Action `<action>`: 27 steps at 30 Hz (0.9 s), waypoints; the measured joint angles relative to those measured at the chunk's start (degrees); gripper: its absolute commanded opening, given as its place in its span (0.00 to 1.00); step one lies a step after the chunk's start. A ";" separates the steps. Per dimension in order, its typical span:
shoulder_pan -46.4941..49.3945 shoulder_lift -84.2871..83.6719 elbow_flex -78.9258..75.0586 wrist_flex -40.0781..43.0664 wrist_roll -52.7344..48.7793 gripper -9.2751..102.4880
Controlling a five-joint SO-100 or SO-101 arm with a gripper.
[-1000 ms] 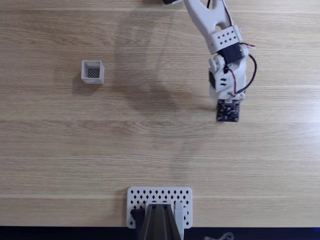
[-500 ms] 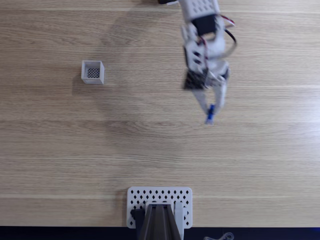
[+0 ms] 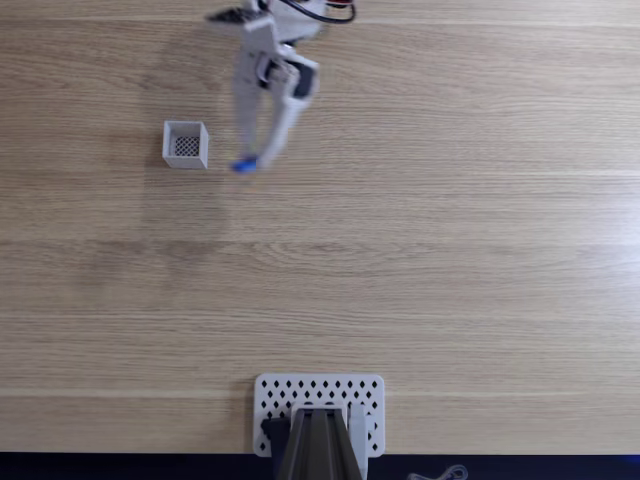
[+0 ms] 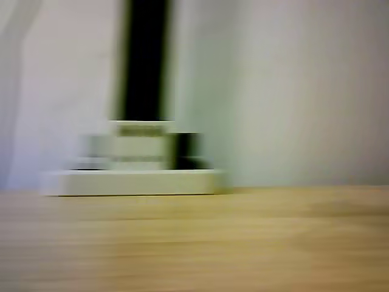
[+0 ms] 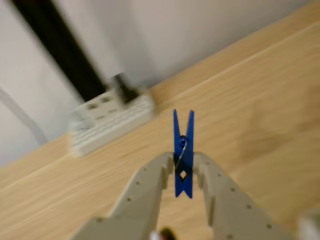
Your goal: Grasp a peg and put it in the crate.
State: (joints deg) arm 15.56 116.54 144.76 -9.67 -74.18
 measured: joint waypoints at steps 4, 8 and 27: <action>6.15 0.26 9.93 -12.30 -1.76 0.08; 10.46 -0.88 15.03 -22.06 -2.29 0.08; 16.96 -28.30 8.79 -36.21 -2.29 0.08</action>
State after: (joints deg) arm 32.52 88.24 153.54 -45.88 -76.46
